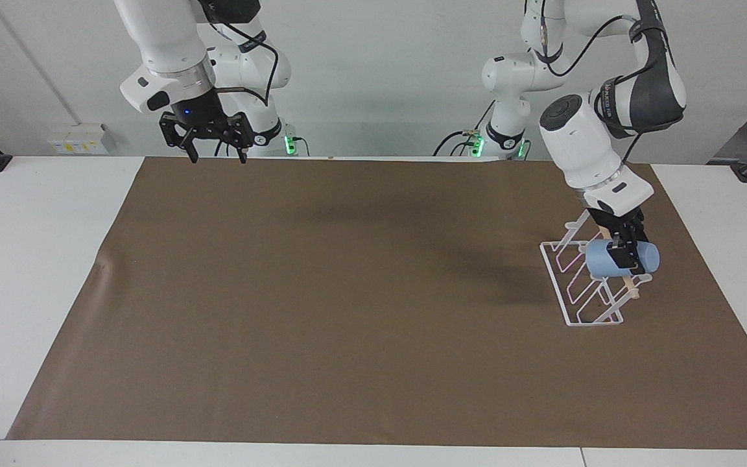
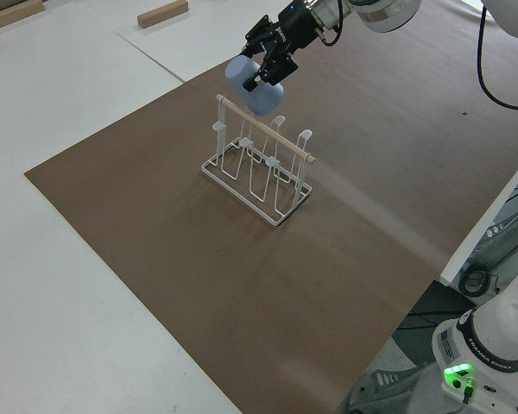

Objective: Hang cup on cup holder
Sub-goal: 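Lower the cup onto a rack peg with the left gripper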

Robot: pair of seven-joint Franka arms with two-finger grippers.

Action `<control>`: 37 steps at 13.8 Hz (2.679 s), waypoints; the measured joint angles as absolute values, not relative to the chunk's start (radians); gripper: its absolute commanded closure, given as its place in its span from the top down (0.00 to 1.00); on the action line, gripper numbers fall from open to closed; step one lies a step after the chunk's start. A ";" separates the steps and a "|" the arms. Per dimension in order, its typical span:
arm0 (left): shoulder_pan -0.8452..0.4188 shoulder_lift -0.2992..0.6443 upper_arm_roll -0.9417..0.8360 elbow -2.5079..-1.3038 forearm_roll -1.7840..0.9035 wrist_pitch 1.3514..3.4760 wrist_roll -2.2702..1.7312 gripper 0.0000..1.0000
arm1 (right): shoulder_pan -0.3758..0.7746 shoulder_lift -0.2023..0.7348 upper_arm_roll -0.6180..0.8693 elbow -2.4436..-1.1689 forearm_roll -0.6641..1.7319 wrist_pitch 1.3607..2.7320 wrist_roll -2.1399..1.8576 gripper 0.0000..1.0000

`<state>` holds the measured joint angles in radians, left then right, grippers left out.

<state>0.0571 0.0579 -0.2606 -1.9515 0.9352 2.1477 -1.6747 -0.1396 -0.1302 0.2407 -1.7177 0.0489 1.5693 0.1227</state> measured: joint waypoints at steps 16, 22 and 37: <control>0.059 0.060 -0.255 -1.937 0.975 2.165 -1.684 0.00 | -0.206 -0.130 0.232 -1.728 0.053 1.612 0.023 1.00; 0.061 0.066 -0.253 -1.953 0.982 2.195 -1.685 0.00 | -0.206 -0.130 0.232 -1.729 0.053 1.612 0.023 1.00; 0.061 0.060 -0.256 -2.009 0.984 2.243 -1.684 1.00 | -0.206 -0.130 0.232 -1.729 0.053 1.612 0.023 1.00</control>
<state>0.0605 0.0597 -0.2560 -2.0094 0.9840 2.2433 -1.6842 -0.2061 -0.1297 0.2325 -1.7287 0.0527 1.6118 0.0234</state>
